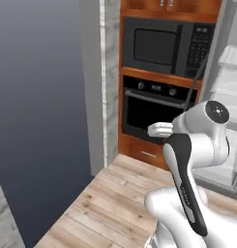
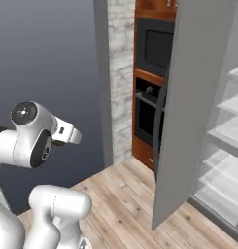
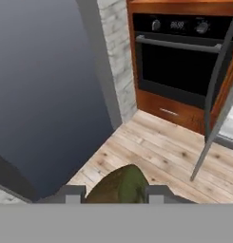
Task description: Pick the banana and kiwi from the fridge and place them on the plate next to the blender to make a fruit smoothie.
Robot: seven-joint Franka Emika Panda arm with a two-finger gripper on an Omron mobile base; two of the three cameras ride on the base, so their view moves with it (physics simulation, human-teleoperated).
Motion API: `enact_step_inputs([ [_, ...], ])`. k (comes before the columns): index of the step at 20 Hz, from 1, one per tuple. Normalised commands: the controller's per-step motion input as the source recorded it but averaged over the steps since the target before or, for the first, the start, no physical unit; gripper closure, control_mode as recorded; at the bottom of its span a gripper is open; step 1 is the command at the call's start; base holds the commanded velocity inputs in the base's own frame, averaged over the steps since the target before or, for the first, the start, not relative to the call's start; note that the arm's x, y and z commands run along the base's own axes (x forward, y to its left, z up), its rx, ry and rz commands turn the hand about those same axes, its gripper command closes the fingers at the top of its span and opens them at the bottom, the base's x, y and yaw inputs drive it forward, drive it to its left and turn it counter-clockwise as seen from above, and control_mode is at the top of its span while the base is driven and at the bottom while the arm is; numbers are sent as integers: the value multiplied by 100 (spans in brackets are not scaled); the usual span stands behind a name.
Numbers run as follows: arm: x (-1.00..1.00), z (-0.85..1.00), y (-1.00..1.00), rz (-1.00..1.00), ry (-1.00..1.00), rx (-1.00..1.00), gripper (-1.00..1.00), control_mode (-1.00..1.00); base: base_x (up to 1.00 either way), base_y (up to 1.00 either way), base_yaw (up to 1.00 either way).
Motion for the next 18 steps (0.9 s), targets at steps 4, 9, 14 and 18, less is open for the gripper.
enact_step_inputs([
  [4, 0, 0, 0, 0, 0, 0, 100, 100, -48, 31, 53],
  [9, 0, 0, 0, 0, 0, 0, 100, 100, -66, 30, 53],
  [14, 0, 0, 0, 0, 0, 0, 100, 100, -60, 11, 58],
  [18, 0, 0, 0, 0, 0, 0, 100, 100, -39, 29, 62],
])
